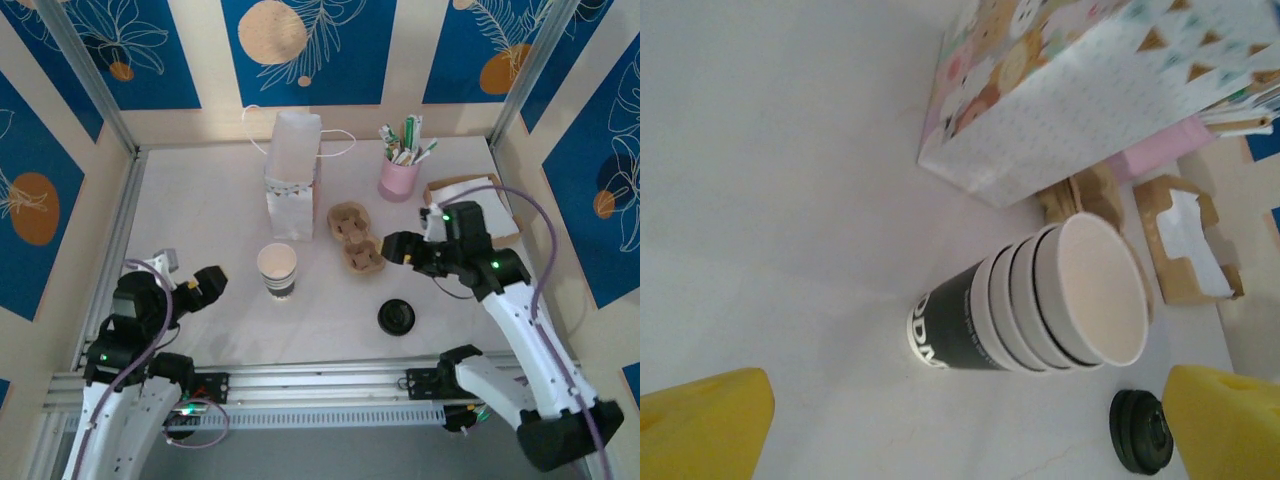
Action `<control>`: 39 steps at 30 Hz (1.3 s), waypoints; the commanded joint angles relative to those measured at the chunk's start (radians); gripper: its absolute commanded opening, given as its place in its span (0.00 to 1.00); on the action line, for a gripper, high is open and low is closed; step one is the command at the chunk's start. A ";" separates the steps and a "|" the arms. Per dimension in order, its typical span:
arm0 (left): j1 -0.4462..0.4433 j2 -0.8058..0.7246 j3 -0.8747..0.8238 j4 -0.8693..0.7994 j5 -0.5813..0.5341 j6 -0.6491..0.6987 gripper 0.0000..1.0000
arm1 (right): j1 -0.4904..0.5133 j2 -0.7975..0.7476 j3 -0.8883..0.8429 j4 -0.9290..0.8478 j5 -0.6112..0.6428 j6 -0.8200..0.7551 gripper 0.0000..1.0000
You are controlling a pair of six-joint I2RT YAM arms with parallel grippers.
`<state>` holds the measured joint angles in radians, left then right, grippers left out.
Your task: Pack the takeout coffee
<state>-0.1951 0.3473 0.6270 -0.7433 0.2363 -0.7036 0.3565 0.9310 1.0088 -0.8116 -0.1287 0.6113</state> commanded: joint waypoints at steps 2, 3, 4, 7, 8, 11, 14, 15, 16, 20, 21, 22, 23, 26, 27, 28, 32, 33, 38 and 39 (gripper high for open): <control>-0.003 0.039 -0.069 0.055 0.108 -0.050 0.92 | 0.217 0.120 0.139 -0.074 0.228 0.036 0.69; -0.003 0.057 -0.080 0.075 0.126 -0.055 0.89 | 0.259 0.151 0.167 -0.086 0.259 0.040 0.69; -0.003 0.074 -0.094 0.096 0.152 -0.061 0.86 | 0.311 0.192 0.201 -0.103 0.302 0.045 0.68; -0.003 0.136 -0.131 0.178 0.231 -0.083 0.81 | 0.431 0.313 0.308 -0.160 0.391 0.050 0.63; -0.003 0.159 -0.141 0.207 0.260 -0.093 0.81 | 0.464 0.354 0.346 -0.177 0.413 0.051 0.61; -0.001 0.215 -0.163 0.286 0.333 -0.110 0.82 | 0.538 0.458 0.439 -0.204 0.453 0.051 0.56; 0.006 0.261 -0.175 0.327 0.372 -0.113 0.81 | 0.580 0.559 0.524 -0.219 0.451 0.053 0.54; 0.008 0.271 -0.177 0.338 0.379 -0.113 0.80 | 0.591 0.589 0.551 -0.228 0.453 0.053 0.54; 0.013 0.281 -0.180 0.349 0.389 -0.116 0.78 | 0.604 0.623 0.585 -0.241 0.457 0.050 0.54; 0.022 0.292 -0.182 0.390 0.424 -0.131 0.76 | 0.627 0.739 0.699 -0.298 0.477 0.042 0.50; 0.024 0.292 -0.183 0.398 0.434 -0.135 0.76 | 0.630 0.765 0.723 -0.312 0.480 0.041 0.48; 0.027 0.293 -0.183 0.408 0.444 -0.141 0.76 | 0.631 0.786 0.745 -0.325 0.487 0.040 0.47; 0.030 0.295 -0.186 0.417 0.451 -0.145 0.76 | 0.633 0.806 0.764 -0.337 0.496 0.039 0.46; 0.042 0.301 -0.200 0.446 0.481 -0.160 0.74 | 0.632 0.850 0.811 -0.357 0.509 0.035 0.43; 0.047 0.304 -0.206 0.457 0.491 -0.165 0.73 | 0.633 0.861 0.821 -0.359 0.509 0.033 0.42; 0.052 0.305 -0.213 0.467 0.499 -0.170 0.71 | 0.633 0.878 0.837 -0.361 0.506 0.029 0.41; 0.069 0.314 -0.231 0.491 0.521 -0.173 0.67 | 0.633 0.928 0.881 -0.368 0.496 0.017 0.39; 0.074 0.317 -0.234 0.495 0.526 -0.176 0.66 | 0.632 0.937 0.890 -0.368 0.493 0.015 0.37; 0.083 0.339 -0.252 0.534 0.551 -0.187 0.65 | 0.631 0.987 0.927 -0.386 0.502 0.012 0.35; 0.083 0.344 -0.255 0.543 0.556 -0.189 0.65 | 0.631 0.993 0.932 -0.389 0.508 0.013 0.34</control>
<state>-0.1265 0.6834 0.3859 -0.2565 0.7433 -0.8780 0.9844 1.9026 1.9003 -1.1576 0.3607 0.6296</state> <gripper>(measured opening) 0.652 0.350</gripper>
